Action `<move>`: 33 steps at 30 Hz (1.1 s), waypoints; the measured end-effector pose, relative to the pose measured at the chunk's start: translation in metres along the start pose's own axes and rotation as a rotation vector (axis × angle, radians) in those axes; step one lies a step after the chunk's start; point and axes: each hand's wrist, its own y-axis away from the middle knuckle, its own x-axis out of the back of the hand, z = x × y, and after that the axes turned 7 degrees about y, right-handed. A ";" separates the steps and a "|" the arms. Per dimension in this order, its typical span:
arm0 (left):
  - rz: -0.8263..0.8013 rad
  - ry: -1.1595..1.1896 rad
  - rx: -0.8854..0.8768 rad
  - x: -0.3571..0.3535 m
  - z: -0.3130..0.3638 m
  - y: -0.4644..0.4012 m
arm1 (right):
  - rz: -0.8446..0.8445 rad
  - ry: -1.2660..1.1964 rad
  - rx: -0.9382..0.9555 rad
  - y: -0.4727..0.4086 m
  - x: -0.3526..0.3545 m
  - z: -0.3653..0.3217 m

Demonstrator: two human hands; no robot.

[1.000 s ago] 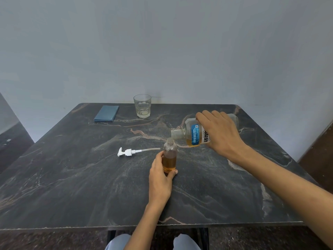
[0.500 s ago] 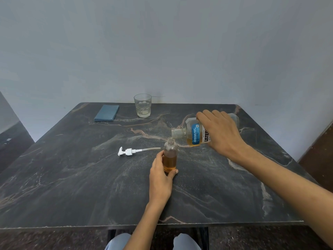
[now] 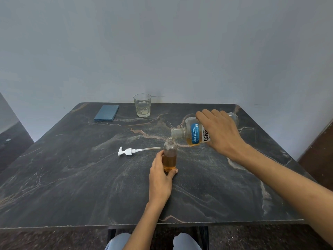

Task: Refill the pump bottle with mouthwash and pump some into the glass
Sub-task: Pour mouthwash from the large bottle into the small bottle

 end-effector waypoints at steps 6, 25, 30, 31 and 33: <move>-0.001 0.001 -0.004 0.000 0.001 0.001 | 0.001 0.000 0.002 0.000 0.000 0.000; -0.003 0.001 0.013 0.000 0.001 0.001 | 0.010 0.012 0.002 0.000 -0.001 0.000; -0.003 0.005 0.011 0.000 0.002 0.001 | 0.008 0.014 0.004 -0.001 -0.002 0.000; -0.004 0.005 0.011 0.000 0.002 0.000 | 0.006 0.015 0.004 -0.001 -0.002 0.000; -0.005 0.004 0.013 0.000 0.002 0.000 | 0.005 0.012 0.001 -0.001 -0.002 0.000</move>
